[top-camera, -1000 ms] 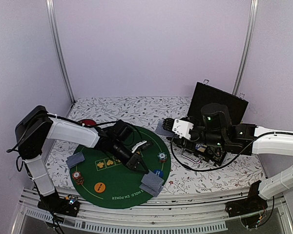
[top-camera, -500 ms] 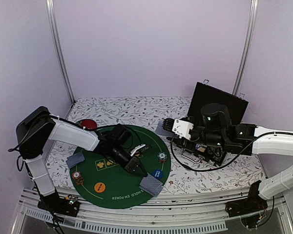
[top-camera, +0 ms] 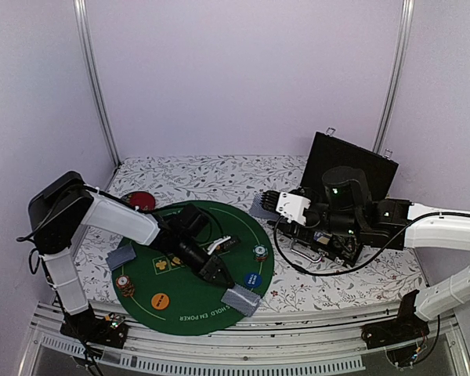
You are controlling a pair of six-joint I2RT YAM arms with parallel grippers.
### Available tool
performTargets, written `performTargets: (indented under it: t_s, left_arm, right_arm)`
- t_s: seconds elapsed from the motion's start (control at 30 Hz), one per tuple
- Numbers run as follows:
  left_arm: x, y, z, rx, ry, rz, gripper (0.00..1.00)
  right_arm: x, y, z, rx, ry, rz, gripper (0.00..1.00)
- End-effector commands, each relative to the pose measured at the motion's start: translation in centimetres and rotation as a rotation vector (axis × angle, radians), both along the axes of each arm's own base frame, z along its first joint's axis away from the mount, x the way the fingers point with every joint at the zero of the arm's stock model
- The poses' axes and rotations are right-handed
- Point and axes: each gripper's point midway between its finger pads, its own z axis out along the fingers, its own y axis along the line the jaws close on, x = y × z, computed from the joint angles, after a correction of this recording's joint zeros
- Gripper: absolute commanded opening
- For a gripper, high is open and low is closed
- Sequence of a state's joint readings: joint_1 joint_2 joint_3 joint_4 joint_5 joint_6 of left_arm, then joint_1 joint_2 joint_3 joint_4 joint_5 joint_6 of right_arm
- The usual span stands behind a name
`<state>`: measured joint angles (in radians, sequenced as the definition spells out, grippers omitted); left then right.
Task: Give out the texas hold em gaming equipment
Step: Place the poker card in the big blind area, then pick up the poker card from the face-down deck piles.
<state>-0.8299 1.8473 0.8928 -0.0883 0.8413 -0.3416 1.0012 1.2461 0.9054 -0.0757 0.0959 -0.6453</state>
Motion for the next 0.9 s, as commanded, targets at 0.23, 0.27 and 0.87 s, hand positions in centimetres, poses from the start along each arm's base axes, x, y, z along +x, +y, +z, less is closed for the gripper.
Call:
performTargets:
  t_s: [0.23,0.27,0.87]
  left_arm:
    - [1.0,1.3,1.5,0.014,-0.01,0.047,0.47]
    - [1.3,1.4,1.9,0.016,-0.023,0.056,0.51]
    - [6.7,-0.3,23.1,-0.376,-0.349,0.38,0.98]
  right_arm:
    - [0.0,-0.6,0.8,0.019,-0.016,-0.015,0.46]
    - [0.0,-0.6,0.9,0.02,-0.018,-0.014,0.46]
    - [-0.7,1.8,0.2,-0.006,-0.012,0.04,0.46]
